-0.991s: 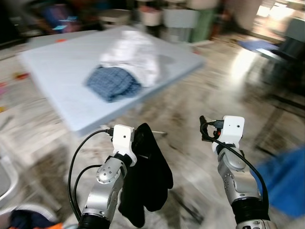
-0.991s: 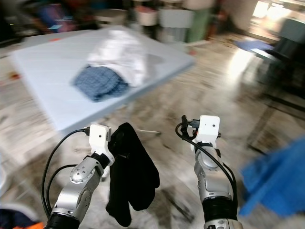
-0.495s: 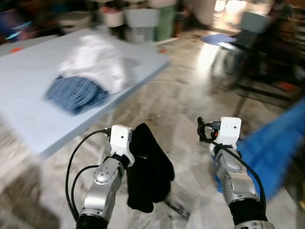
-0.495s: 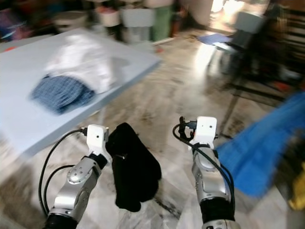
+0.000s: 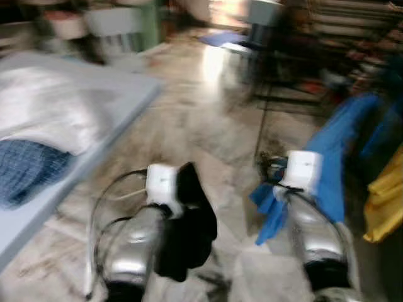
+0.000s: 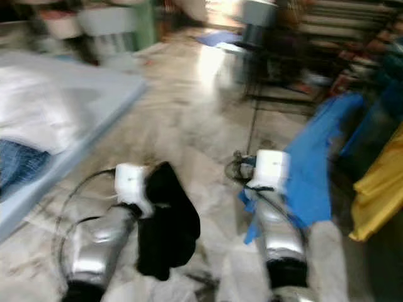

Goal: Hang hanger

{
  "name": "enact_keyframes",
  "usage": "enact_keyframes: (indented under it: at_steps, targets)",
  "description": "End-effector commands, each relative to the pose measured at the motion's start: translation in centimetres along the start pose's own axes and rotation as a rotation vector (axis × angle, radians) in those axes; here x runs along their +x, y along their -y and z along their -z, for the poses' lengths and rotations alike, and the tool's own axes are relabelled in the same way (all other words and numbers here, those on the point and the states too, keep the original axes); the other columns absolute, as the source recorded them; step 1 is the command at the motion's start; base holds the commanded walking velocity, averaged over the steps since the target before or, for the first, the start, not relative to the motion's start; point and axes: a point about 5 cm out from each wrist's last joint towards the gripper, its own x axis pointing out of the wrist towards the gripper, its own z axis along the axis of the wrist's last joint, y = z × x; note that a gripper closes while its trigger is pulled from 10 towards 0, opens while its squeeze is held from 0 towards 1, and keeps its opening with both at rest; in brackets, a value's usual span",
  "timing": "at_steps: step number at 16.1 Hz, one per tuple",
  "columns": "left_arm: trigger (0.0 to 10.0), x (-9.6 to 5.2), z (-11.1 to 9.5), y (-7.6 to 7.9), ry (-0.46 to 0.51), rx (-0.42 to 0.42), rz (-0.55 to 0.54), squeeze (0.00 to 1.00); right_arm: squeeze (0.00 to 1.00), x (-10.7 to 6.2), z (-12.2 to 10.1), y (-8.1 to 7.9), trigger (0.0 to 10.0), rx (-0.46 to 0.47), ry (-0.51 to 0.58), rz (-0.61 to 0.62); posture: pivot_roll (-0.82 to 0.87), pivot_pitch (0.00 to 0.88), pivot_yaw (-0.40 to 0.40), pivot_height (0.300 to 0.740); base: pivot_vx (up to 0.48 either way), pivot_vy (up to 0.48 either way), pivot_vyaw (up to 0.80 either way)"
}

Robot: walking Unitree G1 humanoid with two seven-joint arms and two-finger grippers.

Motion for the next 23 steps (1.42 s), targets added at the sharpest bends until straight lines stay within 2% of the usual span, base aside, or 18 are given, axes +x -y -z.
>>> enact_keyframes:
  at_steps: [1,7,9,10,11,12,14,15,17,18,21,23]
  targets:
    - [10.0,0.0,-0.7,-0.3,0.032,0.013,-0.003,0.0,0.0,0.2,-0.6,-0.8,10.0,0.011,0.022,-0.013,-0.03,0.025,-0.012,0.74,0.266,0.0,-0.8]
    - [10.0,0.2,-0.8,-0.2,0.031,0.014,0.003,0.0,0.0,0.2,-1.0,-0.3,10.0,-0.011,0.041,0.011,-0.03,0.023,-0.015,0.74,0.269,0.0,-0.8]
    - [10.0,-0.4,-1.3,-1.2,0.074,0.042,-0.057,0.0,0.0,-0.3,-1.3,-0.1,10.0,-0.004,0.051,0.003,-0.04,0.024,-0.022,0.74,0.259,0.0,-0.8]
    - [10.0,-1.2,-1.6,-2.6,0.086,0.06,-0.12,0.0,0.0,-1.0,-1.8,-0.1,10.0,-0.012,0.075,-0.018,-0.04,0.024,-0.022,0.74,0.259,0.0,-0.56]
    - [10.0,-1.7,-1.5,-3.3,0.082,0.072,-0.15,0.0,0.0,-1.4,-2.0,0.0,10.0,-0.019,0.085,-0.031,-0.04,0.026,-0.022,0.74,0.259,0.0,-0.6]
    - [10.0,-3.2,-1.0,-4.8,0.051,0.094,-0.2,0.0,0.0,-2.5,-2.2,0.2,10.0,-0.047,0.096,-0.065,-0.04,0.028,-0.022,0.74,0.0,0.0,0.0]
    - [10.0,-4.6,-0.5,-5.7,0.02,0.107,-0.231,0.0,0.0,-3.6,-2.1,0.9,10.0,-0.068,0.093,-0.082,-0.04,0.032,-0.018,0.74,0.0,0.0,0.0]
    - [10.0,-6.0,0.0,-6.1,-0.007,0.126,-0.253,0.0,0.0,-4.5,-1.6,1.8,10.0,-0.088,0.068,-0.081,-0.04,0.033,-0.016,0.74,0.0,0.0,0.0]
    - [10.0,-7.4,0.3,-6.7,-0.034,0.18,-0.281,0.0,0.0,-5.3,-1.3,2.9,10.0,-0.106,0.039,-0.07,-0.04,0.031,-0.016,0.74,0.0,0.0,0.0]
    - [10.0,-7.7,0.1,-6.8,-0.031,0.201,-0.283,0.0,0.0,-5.3,-1.3,3.2,10.0,-0.107,0.036,-0.067,-0.03,0.029,-0.016,0.74,0.0,0.0,0.0]
    - [10.0,-8.6,-0.4,-6.9,-0.035,0.252,-0.282,0.0,0.0,-5.3,-1.6,3.3,10.0,-0.102,0.036,-0.062,-0.03,0.021,-0.012,0.74,0.0,0.0,0.0]
    - [10.0,-9.2,-0.5,-6.5,-0.048,0.249,-0.247,0.0,0.0,-5.6,-1.7,2.8,10.0,-0.088,0.035,-0.072,-0.03,0.027,-0.012,0.74,0.0,0.0,0.0]
